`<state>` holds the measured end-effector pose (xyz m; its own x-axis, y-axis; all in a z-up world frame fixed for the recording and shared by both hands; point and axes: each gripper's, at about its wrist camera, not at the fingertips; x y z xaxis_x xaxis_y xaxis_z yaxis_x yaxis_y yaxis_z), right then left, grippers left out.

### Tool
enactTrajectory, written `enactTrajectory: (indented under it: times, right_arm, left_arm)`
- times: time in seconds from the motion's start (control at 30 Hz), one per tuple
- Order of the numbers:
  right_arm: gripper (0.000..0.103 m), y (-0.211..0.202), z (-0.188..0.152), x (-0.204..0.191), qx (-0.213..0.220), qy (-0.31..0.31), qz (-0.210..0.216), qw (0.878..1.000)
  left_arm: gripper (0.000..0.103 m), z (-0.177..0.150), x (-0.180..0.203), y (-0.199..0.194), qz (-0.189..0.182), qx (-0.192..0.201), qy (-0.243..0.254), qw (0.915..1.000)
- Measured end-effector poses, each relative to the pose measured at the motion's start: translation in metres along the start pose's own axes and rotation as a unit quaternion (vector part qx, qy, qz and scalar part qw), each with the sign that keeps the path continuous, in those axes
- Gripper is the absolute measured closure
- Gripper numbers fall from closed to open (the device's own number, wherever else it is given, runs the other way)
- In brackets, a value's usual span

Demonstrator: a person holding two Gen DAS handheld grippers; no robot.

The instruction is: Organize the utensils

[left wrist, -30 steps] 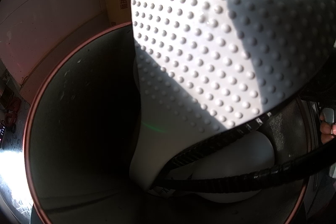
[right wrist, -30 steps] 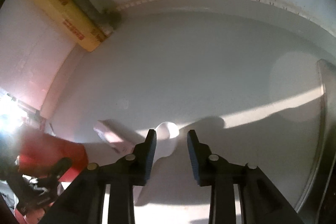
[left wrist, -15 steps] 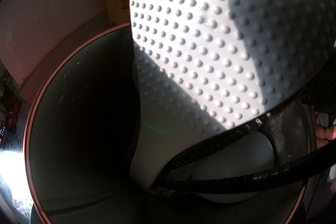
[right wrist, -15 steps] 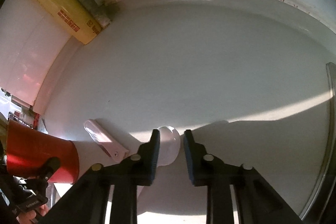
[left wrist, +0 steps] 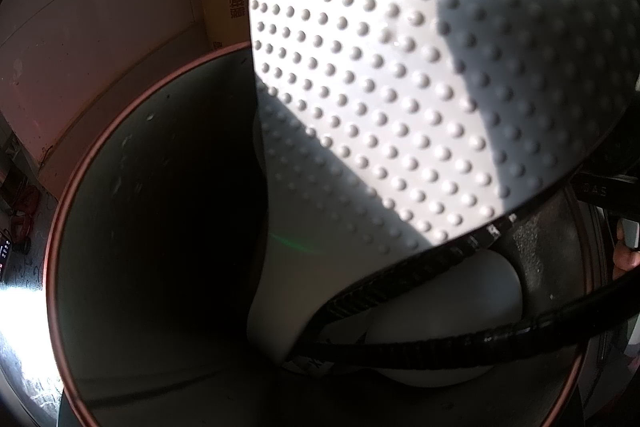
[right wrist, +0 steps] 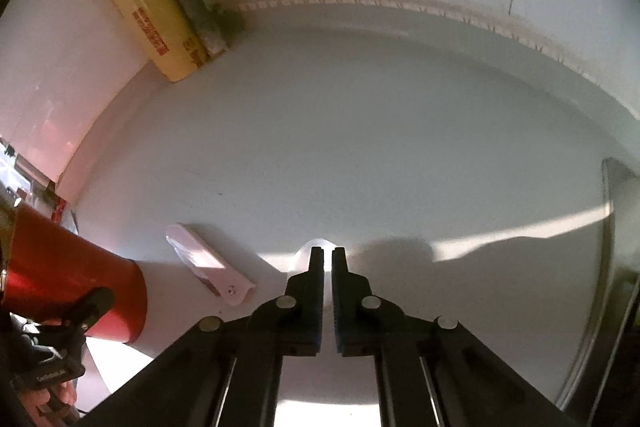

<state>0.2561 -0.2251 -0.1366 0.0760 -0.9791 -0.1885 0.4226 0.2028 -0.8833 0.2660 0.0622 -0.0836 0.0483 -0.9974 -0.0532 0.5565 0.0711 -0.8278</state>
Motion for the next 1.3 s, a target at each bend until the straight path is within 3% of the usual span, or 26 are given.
enactTrajectory:
  times: [0.27, 0.37, 0.4, 0.5, 0.67, 0.73, 0.93, 1.03, 1.3]
  right_arm:
    - [0.098, -0.007, 0.000, 0.002, -0.002, 0.002, 0.019, 1.000]
    - [0.082, -0.003, 0.002, 0.014, -0.015, 0.018, 0.017, 1.000]
    - [0.071, -0.001, 0.002, 0.018, -0.019, 0.022, 0.017, 0.999]
    - [0.054, 0.003, 0.002, 0.028, -0.025, 0.037, 0.016, 0.999]
    - [0.051, 0.012, 0.002, 0.035, -0.043, 0.059, 0.040, 0.997]
    - [0.057, 0.016, 0.001, 0.033, -0.046, 0.059, 0.040, 0.996]
    - [0.088, 0.022, 0.001, 0.027, -0.047, 0.053, 0.034, 0.997]
    - [0.098, 0.024, 0.001, 0.023, -0.046, 0.052, 0.026, 0.997]
    - [0.101, 0.007, 0.003, 0.023, -0.012, 0.060, 0.016, 0.998]
  left_arm:
    - [0.013, 0.000, 0.000, 0.000, 0.000, 0.000, 0.000, 1.0000]
    - [0.013, 0.000, 0.000, 0.000, 0.000, 0.000, 0.000, 1.0000]
    - [0.013, 0.000, 0.000, 0.000, 0.000, 0.000, 0.000, 1.0000]
    - [0.013, 0.000, 0.000, 0.000, 0.000, 0.000, -0.001, 1.0000]
    - [0.013, 0.000, 0.000, 0.000, 0.000, 0.000, 0.000, 1.0000]
    - [0.013, 0.000, 0.000, 0.000, 0.000, 0.000, 0.000, 1.0000]
    - [0.013, 0.000, 0.000, 0.000, 0.000, 0.000, -0.001, 1.0000]
    - [0.013, 0.000, 0.000, 0.000, 0.000, 0.000, -0.001, 1.0000]
    - [0.013, 0.000, 0.000, 0.000, 0.000, -0.001, -0.001, 1.0000]
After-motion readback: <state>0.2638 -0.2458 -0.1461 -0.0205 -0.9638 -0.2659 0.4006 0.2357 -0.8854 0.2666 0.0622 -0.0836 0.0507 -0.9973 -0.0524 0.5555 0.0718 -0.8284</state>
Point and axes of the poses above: each gripper's, at about its wrist camera, not at the fingertips, and y roughly the way its jaws point, x to its right, z to its top, and after that the axes turned 11 degrees about y, right-handed
